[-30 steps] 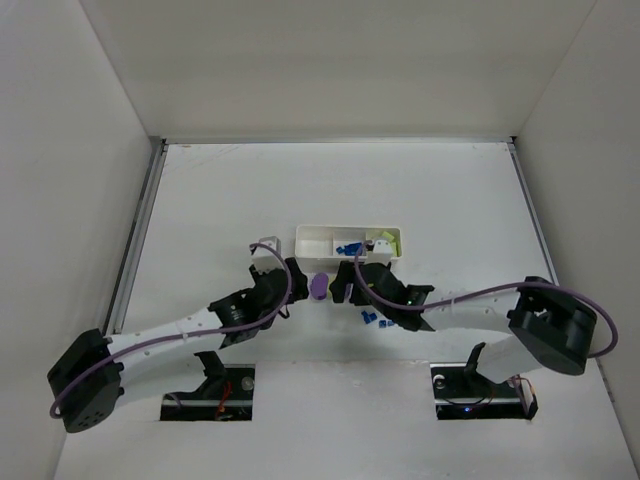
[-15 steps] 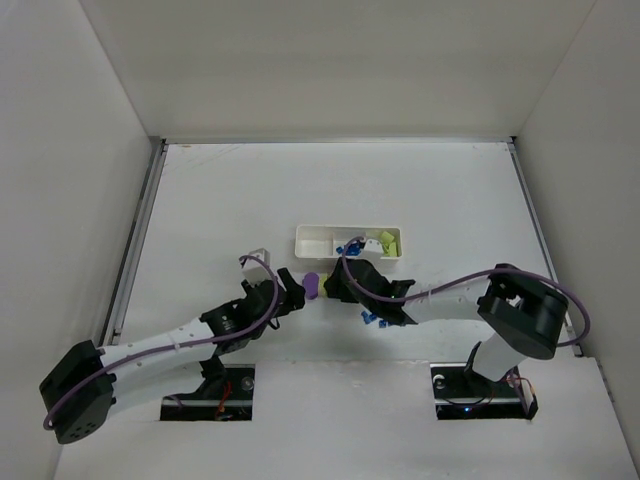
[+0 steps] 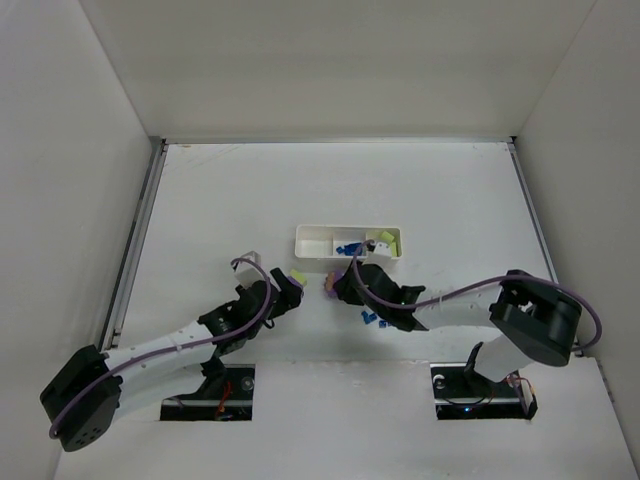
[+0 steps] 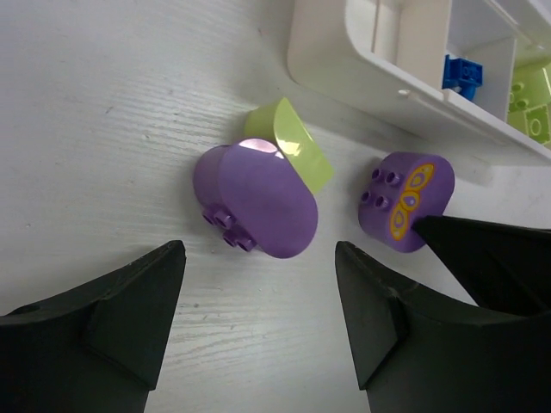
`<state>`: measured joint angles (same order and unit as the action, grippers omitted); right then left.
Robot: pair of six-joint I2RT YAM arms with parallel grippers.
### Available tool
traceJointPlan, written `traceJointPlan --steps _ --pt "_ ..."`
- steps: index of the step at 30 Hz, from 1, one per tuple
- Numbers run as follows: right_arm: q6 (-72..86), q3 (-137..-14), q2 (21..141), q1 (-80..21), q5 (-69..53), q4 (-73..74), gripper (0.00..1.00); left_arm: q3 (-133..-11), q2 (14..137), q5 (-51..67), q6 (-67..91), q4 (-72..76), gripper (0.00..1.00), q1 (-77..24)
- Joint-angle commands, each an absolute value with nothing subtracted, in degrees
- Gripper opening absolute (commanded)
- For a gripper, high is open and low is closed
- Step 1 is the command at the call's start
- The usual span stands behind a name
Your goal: Sort the legos into containers by color
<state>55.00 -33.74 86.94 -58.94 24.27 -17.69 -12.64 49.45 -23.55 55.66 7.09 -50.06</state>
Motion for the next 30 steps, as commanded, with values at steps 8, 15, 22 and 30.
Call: traceJointPlan --steps 8,15,22,30 --pt "53.79 -30.06 78.23 -60.34 26.01 -20.31 0.29 -13.36 49.49 -26.0 55.81 9.32 0.65 -52.33" --pt "50.54 -35.93 83.48 -60.07 26.71 -13.81 0.83 -14.15 49.39 -32.68 53.97 5.72 0.63 -54.71" --pt "48.34 -44.29 91.92 -62.0 29.26 -8.09 0.9 -13.54 45.97 -34.37 52.82 4.04 0.63 -54.54" --pt "49.92 -47.91 96.33 -62.88 34.01 -0.62 0.35 -13.54 43.6 -34.89 51.59 1.67 0.63 -53.74"
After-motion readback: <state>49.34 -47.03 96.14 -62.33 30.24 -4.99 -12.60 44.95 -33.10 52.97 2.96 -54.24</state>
